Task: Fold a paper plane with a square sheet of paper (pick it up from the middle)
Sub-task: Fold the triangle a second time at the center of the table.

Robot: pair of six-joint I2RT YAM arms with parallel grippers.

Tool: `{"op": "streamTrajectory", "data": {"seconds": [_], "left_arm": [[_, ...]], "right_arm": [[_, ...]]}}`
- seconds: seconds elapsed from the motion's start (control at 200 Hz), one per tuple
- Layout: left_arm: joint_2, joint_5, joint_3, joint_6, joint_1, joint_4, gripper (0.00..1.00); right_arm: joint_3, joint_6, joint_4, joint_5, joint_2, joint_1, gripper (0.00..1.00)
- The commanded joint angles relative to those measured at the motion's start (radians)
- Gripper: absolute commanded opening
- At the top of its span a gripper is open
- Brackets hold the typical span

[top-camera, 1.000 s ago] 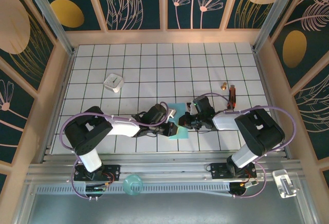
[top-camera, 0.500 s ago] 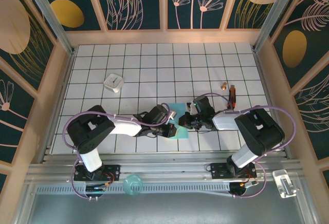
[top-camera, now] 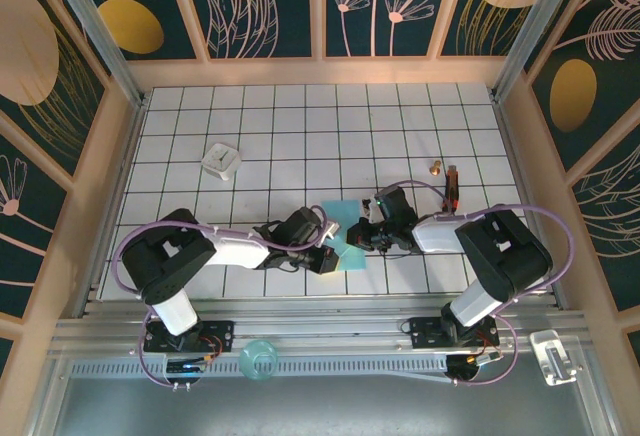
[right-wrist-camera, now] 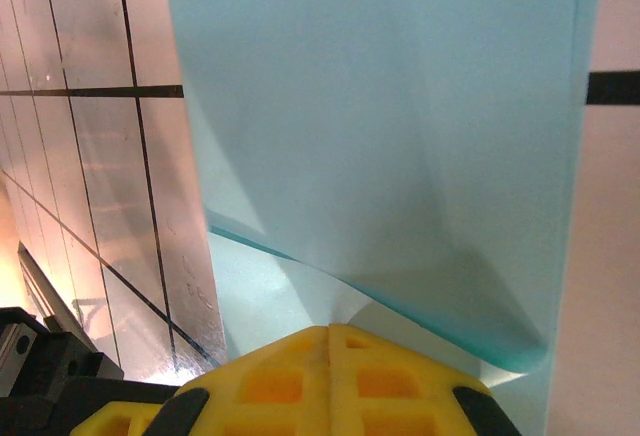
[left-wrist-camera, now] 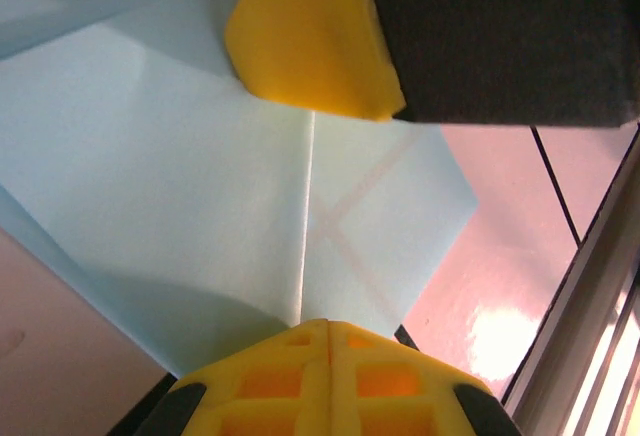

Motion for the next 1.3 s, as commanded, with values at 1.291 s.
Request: {"op": "streamTrajectory", "data": {"seconds": [1.291], "left_arm": [[0.032,0.029,-0.027,-0.017,0.057,-0.046,0.00]], "right_arm": [[0.024,-0.036,-0.103,0.080,0.045,0.002,0.00]]}}
